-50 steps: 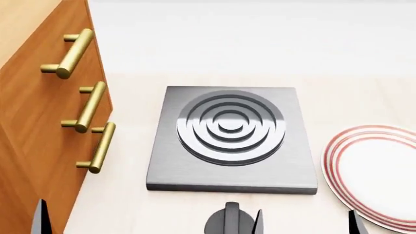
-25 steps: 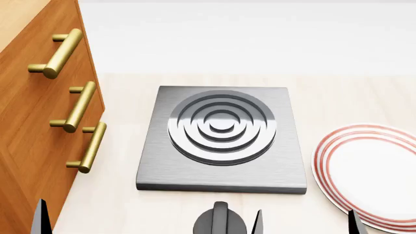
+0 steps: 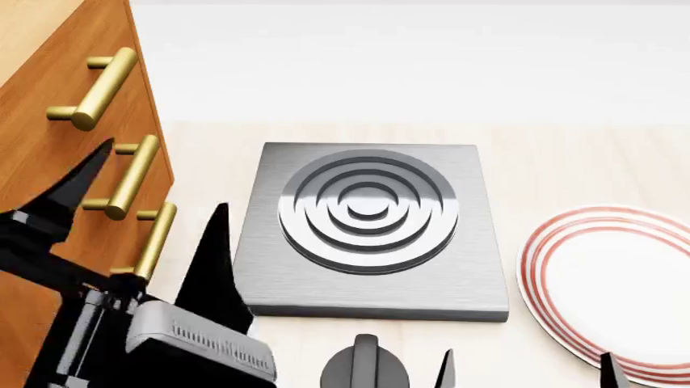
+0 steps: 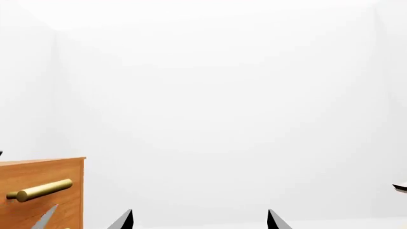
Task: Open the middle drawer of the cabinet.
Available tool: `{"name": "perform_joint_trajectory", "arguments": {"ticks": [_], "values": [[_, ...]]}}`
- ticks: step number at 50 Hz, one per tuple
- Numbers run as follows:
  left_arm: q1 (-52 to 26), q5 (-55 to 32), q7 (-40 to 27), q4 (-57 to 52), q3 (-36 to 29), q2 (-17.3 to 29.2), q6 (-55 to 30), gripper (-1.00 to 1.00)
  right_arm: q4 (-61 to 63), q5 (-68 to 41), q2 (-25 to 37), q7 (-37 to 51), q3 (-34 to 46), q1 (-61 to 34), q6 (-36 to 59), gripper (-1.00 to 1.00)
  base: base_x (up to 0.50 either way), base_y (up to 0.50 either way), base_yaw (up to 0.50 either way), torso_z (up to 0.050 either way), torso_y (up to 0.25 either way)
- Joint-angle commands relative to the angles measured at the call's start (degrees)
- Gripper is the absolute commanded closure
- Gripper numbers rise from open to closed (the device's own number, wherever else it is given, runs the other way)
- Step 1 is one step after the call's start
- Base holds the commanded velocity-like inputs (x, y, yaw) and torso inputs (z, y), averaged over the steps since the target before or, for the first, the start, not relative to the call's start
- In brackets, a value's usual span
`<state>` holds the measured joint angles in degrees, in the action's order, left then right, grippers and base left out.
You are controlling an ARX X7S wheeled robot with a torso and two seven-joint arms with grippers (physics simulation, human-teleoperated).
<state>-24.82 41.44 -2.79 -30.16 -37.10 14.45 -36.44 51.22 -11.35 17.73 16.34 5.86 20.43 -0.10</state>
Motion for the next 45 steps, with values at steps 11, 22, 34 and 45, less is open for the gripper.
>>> {"name": "perform_joint_trajectory", "arguments": {"ticks": [11,22,34,45], "values": [[-32.58,7.42,-7.93,65.85,-11.86,-11.77,4.34,-1.00,0.03,-0.95,0.82,0.58,-0.25,0.12,-0.40,-1.00,0.00,0.00,0.00,0.000,0.000],[-45.18,-35.37,-28.27,90.46,-47.62,-14.44,5.61,-1.00,0.08,-1.43,1.17,0.85,-0.09,-0.22,-0.18,-1.00,0.00,0.00,0.00,0.000,0.000],[-44.45,-38.28,-30.20,92.97,-53.47,-14.44,4.92,-1.00,0.01,-1.34,1.46,1.06,0.38,-0.27,-0.30,-1.00,0.00,0.00,0.00,0.000,0.000],[-43.74,-36.46,-32.15,94.56,-53.78,-14.44,5.20,-1.00,-0.11,-1.49,1.75,1.19,0.67,-0.43,-0.34,-1.00,0.00,0.00,0.00,0.000,0.000]]}}
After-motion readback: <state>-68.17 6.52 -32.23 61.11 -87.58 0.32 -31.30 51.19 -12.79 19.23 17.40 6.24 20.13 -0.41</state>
